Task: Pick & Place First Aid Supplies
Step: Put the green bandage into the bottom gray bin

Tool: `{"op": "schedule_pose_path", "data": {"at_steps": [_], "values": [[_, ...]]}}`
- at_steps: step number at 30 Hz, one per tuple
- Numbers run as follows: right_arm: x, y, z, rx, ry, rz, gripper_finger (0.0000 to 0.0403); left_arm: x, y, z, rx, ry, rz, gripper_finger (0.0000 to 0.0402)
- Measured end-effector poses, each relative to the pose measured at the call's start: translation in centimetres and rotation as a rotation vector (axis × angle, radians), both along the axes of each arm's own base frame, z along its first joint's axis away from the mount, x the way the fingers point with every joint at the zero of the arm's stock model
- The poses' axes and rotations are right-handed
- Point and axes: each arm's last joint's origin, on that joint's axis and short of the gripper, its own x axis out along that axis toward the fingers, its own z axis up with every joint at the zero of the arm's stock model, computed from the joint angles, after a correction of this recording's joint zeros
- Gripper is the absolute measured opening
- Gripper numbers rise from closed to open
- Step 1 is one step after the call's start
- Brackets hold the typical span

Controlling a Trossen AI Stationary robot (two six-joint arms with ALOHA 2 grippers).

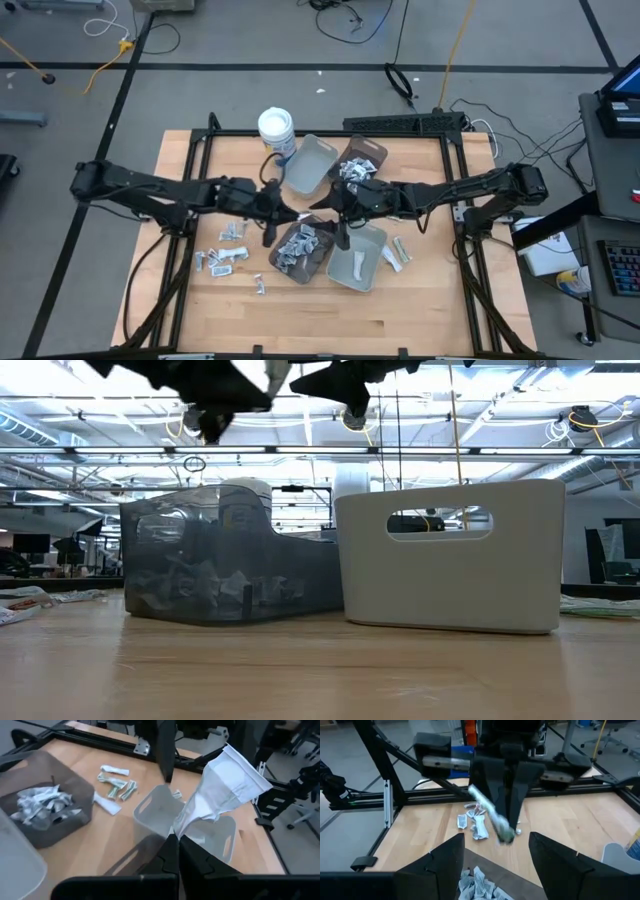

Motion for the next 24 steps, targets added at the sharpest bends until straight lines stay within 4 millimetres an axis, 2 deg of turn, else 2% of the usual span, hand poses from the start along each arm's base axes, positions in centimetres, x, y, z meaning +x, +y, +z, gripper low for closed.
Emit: {"op": "schedule_pose_path", "data": {"at_steps": [5, 7, 10, 13, 15, 20, 24], "values": [[0.0, 0.0, 0.0, -0.008, -0.001, 0.005, 0.0212, 2.1, 0.2, 0.6, -0.004, -0.019, -0.037, 0.0], [0.0, 0.0, 0.0, -0.007, -0.001, 0.005, 0.0198, 2.5, 0.2, 0.7, -0.005, -0.014, -0.041, 0.0], [0.0, 0.1, 0.0, 0.0, 0.0, 0.006, 0.0143, 2.6, 0.2, 0.7, -0.008, -0.018, -0.045, 0.0], [0.0, 0.5, 0.0, -0.005, -0.001, 0.032, 0.0045, 2.6, 0.1, 0.8, -0.017, -0.025, -0.059, 0.0003], [-0.1, 0.6, 0.0, 0.01, 0.001, 0.075, 0.0015, 2.7, 0.0, 0.8, -0.044, -0.025, -0.064, 0.0011], [-0.5, 0.5, -0.1, 0.044, 0.181, 0.127, 0.0003, 2.5, 0.1, 0.3, -0.156, 0.038, -0.03, 0.0053], [-1.6, 0.6, 1.5, -0.042, 0.345, 0.2, 0.0002, 2.1, 0.0, -0.4, -0.225, 0.138, -0.02, 0.0091]]}}
